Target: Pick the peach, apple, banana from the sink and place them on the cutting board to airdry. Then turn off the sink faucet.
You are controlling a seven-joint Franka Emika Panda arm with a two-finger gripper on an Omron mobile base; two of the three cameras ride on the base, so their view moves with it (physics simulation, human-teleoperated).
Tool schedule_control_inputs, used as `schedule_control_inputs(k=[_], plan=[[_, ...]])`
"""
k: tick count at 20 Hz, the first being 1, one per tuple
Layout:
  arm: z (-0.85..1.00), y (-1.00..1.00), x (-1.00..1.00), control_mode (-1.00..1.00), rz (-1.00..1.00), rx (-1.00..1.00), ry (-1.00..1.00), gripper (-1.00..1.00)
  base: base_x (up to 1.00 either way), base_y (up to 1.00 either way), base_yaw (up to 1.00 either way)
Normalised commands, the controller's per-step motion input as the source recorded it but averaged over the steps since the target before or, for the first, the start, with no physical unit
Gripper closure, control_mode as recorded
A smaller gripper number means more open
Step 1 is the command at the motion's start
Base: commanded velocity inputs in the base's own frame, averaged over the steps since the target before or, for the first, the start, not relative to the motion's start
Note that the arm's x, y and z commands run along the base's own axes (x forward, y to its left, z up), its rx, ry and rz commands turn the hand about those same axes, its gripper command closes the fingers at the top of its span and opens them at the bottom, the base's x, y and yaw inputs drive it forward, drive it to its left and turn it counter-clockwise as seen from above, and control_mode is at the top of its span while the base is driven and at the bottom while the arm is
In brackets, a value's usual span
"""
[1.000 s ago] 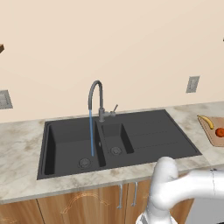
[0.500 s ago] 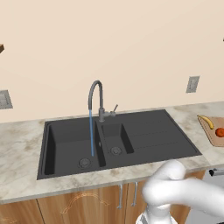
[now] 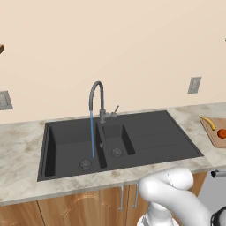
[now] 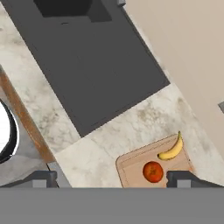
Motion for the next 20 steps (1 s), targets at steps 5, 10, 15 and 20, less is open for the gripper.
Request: schedule_control_inputs(k=[5,10,15,20], plan=[[0.49,0.72,-0.24,-1.00,0.32,0.03,0.05,-1.00,0.00,0.00,0.00],[0.52,0.65,-0.38,-1.00,0.32,0.03,0.07,-1.00,0.00,0.00,0.00],[-0.02,0.56,-0.53,-1.00,0.24,0.00,0.02,-1.00,0.00,0.00,0.00],[-0.31,0.37,-0.51,-1.00,0.16,0.06,0.02,-1.00,0.00,0.00,0.00]])
